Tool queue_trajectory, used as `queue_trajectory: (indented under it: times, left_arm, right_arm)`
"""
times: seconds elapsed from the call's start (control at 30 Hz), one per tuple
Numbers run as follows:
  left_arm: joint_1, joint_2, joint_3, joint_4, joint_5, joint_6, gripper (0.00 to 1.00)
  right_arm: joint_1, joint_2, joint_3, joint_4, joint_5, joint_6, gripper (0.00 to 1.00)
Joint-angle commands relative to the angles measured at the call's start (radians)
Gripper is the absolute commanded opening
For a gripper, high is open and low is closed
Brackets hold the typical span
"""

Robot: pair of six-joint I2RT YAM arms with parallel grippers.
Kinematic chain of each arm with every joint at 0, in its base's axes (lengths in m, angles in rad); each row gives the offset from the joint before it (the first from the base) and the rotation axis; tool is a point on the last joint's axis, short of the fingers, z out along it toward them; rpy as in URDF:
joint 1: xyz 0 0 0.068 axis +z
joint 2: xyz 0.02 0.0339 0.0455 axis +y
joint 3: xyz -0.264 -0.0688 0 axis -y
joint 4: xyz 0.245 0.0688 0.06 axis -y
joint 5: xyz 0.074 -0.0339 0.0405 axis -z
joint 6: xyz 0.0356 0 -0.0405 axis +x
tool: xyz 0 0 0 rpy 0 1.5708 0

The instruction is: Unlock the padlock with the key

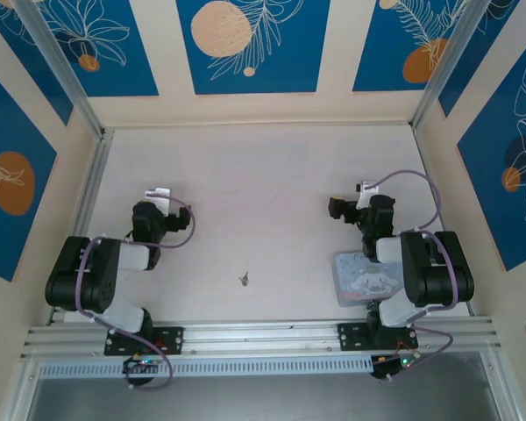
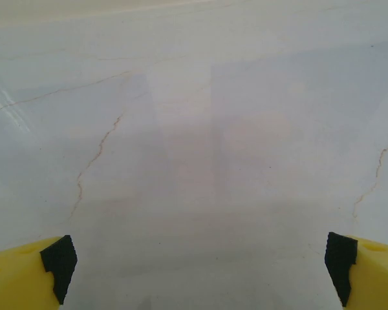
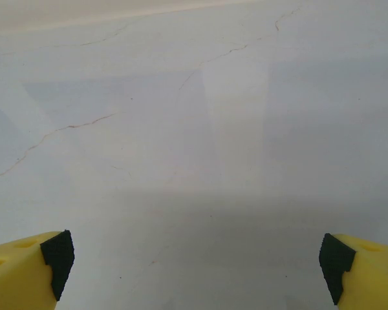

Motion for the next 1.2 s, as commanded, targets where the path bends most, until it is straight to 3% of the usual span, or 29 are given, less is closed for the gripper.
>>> queue_trajectory:
  times: [0.0,1.0,1.1,1.17]
  left_arm:
    - [0.013,-0.003,0.026,0.003,0.024,0.016,1.00]
    - [0.025,-0.005,0.030,-0.008,0.041,0.008,1.00]
    - [0.024,-0.029,0.055,-0.066,0.009,-0.004,1.00]
    - [0.025,-0.063,0.109,-0.193,-0.023,-0.018,1.00]
  right_arm:
    - [-0.005,-0.010,0.023,0.013,-0.013,-0.028,0.99]
    - [-0.012,-0.010,0.024,0.011,-0.028,-0.020,0.99]
    - [-0.006,-0.038,0.024,-0.011,0.036,0.001,0.99]
    - [-0.008,-0.088,0.047,-0.084,0.077,0.016,0.99]
